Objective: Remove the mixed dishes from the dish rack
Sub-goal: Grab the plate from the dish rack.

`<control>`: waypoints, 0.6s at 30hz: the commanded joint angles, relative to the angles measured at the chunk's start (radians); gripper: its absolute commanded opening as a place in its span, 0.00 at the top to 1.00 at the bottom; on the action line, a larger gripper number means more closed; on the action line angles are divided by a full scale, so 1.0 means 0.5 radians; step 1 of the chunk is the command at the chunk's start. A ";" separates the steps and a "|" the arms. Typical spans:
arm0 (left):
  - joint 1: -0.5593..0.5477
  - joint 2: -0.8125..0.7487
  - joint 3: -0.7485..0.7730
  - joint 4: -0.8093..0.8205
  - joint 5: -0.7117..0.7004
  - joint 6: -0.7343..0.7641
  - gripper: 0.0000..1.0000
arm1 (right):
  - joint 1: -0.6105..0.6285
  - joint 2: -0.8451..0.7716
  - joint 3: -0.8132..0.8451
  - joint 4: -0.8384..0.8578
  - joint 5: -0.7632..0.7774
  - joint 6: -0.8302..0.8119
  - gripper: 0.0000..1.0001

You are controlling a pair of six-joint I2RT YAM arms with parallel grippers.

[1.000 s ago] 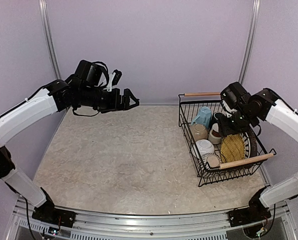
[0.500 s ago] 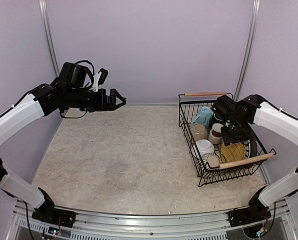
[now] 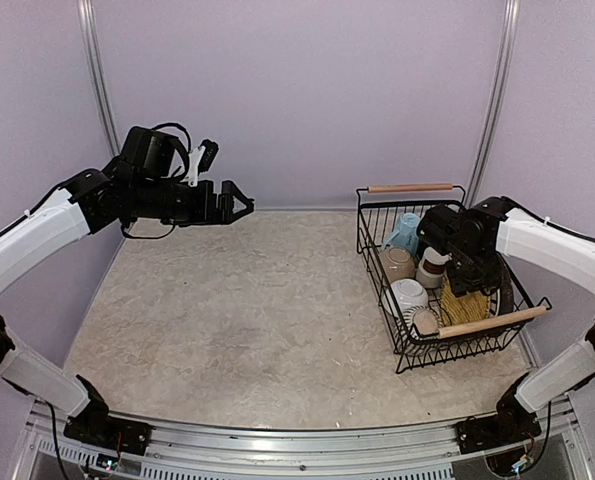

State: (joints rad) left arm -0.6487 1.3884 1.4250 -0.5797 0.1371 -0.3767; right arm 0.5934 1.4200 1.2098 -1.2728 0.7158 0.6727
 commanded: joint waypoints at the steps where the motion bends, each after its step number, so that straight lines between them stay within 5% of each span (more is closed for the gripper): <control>1: -0.006 -0.027 -0.009 0.006 0.014 0.016 0.01 | 0.015 0.080 -0.037 -0.038 0.096 0.091 0.45; 9: -0.006 -0.058 -0.003 -0.003 0.025 0.025 0.01 | 0.013 0.134 -0.100 0.076 0.082 0.064 0.46; 18: 0.007 -0.010 0.064 -0.086 0.060 0.032 0.01 | 0.005 -0.047 -0.217 0.417 -0.123 -0.168 0.77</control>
State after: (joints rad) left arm -0.6483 1.3834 1.4273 -0.5934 0.1509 -0.3763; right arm 0.5926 1.4200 1.1343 -1.1934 0.7643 0.6350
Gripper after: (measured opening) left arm 0.990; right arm 0.297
